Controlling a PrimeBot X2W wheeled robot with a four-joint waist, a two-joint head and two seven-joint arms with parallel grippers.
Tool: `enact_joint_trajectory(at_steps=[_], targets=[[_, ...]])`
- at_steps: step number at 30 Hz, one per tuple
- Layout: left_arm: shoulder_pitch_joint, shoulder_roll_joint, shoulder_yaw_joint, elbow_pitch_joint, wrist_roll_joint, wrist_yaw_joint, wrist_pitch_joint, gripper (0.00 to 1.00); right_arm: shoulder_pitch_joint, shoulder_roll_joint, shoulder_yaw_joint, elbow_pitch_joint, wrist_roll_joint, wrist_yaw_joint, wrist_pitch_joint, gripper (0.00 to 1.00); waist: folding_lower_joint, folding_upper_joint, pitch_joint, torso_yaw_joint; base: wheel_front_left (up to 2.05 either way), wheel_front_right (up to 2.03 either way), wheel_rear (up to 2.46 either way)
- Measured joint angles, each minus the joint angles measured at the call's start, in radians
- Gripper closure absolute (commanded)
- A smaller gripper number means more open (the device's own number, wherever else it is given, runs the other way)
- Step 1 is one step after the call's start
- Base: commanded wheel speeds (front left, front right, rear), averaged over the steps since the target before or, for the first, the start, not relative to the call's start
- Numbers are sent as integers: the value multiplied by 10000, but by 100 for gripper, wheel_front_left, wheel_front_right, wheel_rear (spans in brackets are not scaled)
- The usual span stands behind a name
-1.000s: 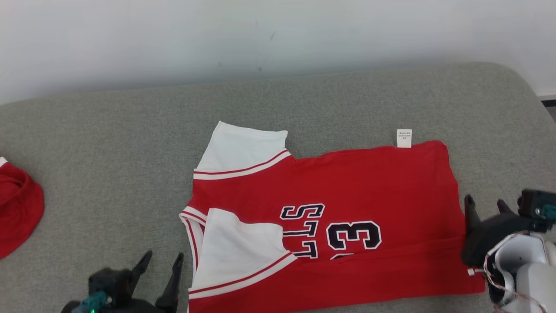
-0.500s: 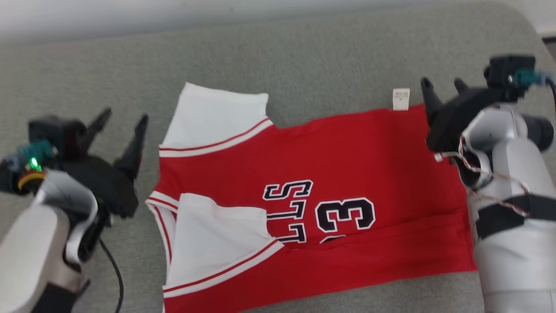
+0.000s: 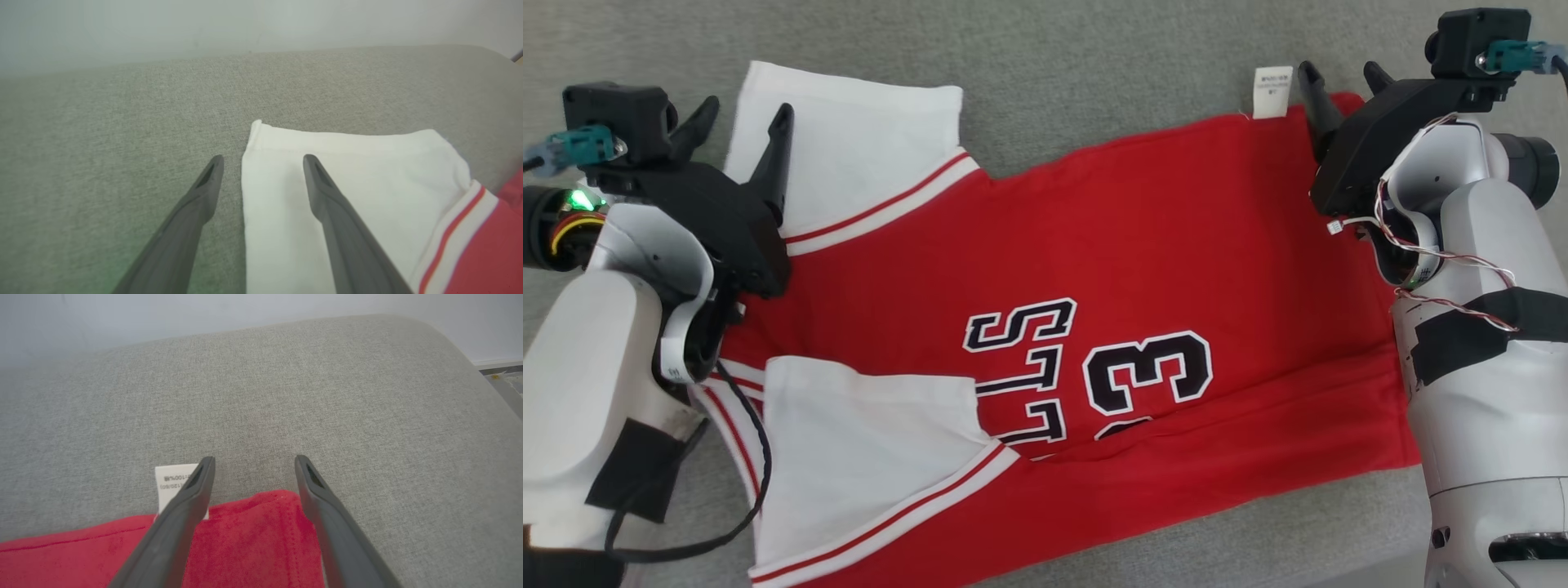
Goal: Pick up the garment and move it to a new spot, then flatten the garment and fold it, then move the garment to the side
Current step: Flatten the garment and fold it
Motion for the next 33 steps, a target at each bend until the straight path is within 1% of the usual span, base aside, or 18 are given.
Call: enact_joint_trajectory(at_steps=[2, 5, 7, 14, 15, 16, 17, 21, 23, 25, 26, 33], targets=[[-178, 12, -36, 173, 31, 25, 94, 0, 2, 10, 46, 77, 27, 0, -86, 0, 0, 0, 138, -147, 0, 0, 0], [-436, 81, -109, 407, 217, 362, 435, 0, 2, 10, 79, 188, 71, 0, -201, 0, -1, -1, 279, -325, 0, 0, 0], [-552, 188, -138, 470, 293, 497, 660, 0, 5, -4, 107, 263, 82, 0, -270, 0, -2, -1, 335, -415, 0, 0, 0], [-815, 397, -316, 470, 359, 623, 1806, 0, 34, -79, 203, 359, 157, 0, -345, 0, -4, -2, 366, -568, 0, 0, 0], [-852, 416, -316, 437, 307, 637, 1994, 22, 35, -82, 209, 360, 157, 0, -343, 0, -3, -2, 359, -576, 0, 0, 0], [-874, 453, -313, 399, 232, 648, 2130, 69, 35, -84, 221, 362, 157, 0, -334, 0, -4, -2, 357, -585, 0, 0, 0], [-878, 500, -328, 353, 180, 633, 2314, 100, 35, -100, 226, 372, 157, 0, -322, 0, -3, -2, 351, -593, 0, 0, 0], [-875, 700, -374, 17, 23, 531, 2903, 100, -7, -274, 499, 380, 67, 0, -52, 0, -4, -2, 337, -601, 0, 0, 0], [-873, 744, -378, -90, -10, 523, 2974, 100, -38, -313, 621, 376, 67, 0, 44, 0, -3, -2, 334, -594, 0, 0, 0], [-819, 915, -389, -357, -46, 518, 3160, 100, -154, -485, 1039, 382, 109, 0, 391, 0, -3, -2, 327, -562, 0, 0, 0], [-819, 915, -389, -357, -46, 518, 3160, 100, -154, -485, 1039, 382, 109, 0, 391, 0, -3, -2, 327, -562, 0, 0, 0], [-534, 1080, -347, -803, -123, 573, 3260, 100, -255, -734, 1929, 460, 686, 0, 1091, 0, -3, -2, 305, -455, 0, 0, 0]])
